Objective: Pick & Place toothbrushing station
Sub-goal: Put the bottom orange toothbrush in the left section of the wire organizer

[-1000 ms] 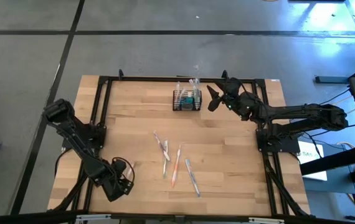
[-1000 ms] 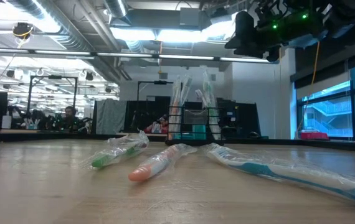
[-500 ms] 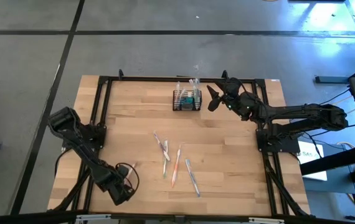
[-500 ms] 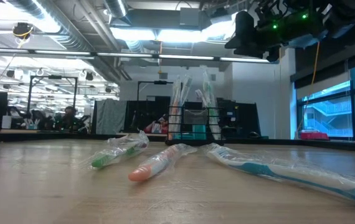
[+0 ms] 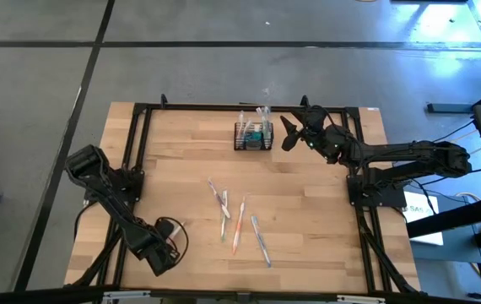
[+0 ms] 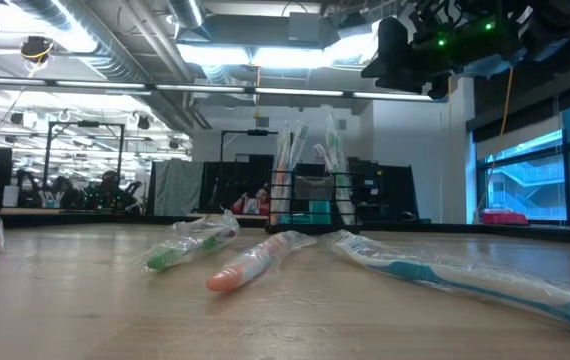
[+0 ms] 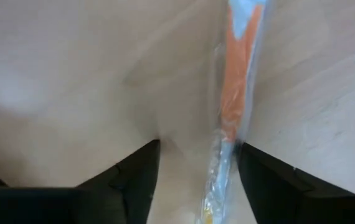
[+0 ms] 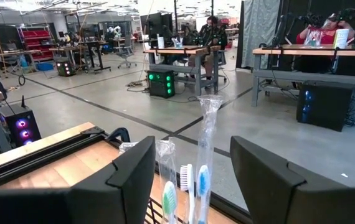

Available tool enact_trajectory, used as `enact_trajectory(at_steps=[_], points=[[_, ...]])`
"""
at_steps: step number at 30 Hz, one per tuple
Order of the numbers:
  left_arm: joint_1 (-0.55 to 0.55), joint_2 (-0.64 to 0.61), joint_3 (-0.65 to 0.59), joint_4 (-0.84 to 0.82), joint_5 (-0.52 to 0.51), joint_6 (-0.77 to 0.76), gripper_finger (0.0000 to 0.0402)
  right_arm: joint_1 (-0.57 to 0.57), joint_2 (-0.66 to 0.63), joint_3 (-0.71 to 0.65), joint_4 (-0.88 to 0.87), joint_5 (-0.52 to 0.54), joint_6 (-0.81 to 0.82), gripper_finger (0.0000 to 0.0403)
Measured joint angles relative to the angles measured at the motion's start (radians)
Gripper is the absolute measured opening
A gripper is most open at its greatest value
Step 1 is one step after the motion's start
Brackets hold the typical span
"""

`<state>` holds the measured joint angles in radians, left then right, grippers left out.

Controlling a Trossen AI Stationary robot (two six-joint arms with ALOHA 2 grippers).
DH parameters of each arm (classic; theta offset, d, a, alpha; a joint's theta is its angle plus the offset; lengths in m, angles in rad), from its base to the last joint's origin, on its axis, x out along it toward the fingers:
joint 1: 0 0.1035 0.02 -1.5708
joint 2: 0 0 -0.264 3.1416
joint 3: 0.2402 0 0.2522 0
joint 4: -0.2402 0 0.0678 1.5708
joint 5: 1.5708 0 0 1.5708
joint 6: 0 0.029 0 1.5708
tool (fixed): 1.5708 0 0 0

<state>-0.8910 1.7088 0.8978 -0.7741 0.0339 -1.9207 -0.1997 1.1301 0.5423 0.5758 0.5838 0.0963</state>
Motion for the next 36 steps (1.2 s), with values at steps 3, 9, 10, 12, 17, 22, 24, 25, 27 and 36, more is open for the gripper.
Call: enact_trajectory(at_steps=[3,9,10,12,17,22,24,25,27,36], points=[[0.000,0.000,0.000,-0.002,-0.024,0.014,0.0178,0.000,0.000,0.000,0.000,0.000,0.000,0.0210],[0.001,0.000,-0.001,-0.009,-0.057,0.050,0.0113,0.000,0.000,0.000,0.000,0.000,0.000,0.0210],[0.001,0.000,-0.002,-0.010,-0.062,0.058,0.0102,0.000,0.000,0.000,0.000,0.000,0.000,0.0210],[0.001,0.001,-0.002,-0.012,-0.071,0.074,0.0083,0.000,0.000,0.000,0.000,0.000,0.000,0.0210],[0.001,0.002,-0.002,-0.017,-0.102,0.118,0.0038,0.000,0.000,0.000,0.000,0.000,0.000,0.0210],[0.001,0.001,-0.002,-0.019,-0.133,0.170,0.0011,0.000,0.000,0.000,0.000,-0.032,0.054,0.0210],[0.001,0.002,-0.003,-0.025,-0.165,0.187,0.0011,0.000,0.000,0.000,0.002,-0.080,0.057,0.0210],[0.001,0.002,-0.003,-0.025,-0.180,0.199,0.0013,0.000,0.000,0.000,0.006,-0.108,0.057,0.0210],[0.001,0.001,-0.004,-0.026,-0.206,0.229,0.0015,0.000,0.000,0.000,0.008,-0.172,0.072,0.0210],[0.028,-0.021,-0.013,-0.089,-0.398,0.399,0.0014,0.003,0.003,0.000,-0.020,-0.507,0.147,0.0210]])
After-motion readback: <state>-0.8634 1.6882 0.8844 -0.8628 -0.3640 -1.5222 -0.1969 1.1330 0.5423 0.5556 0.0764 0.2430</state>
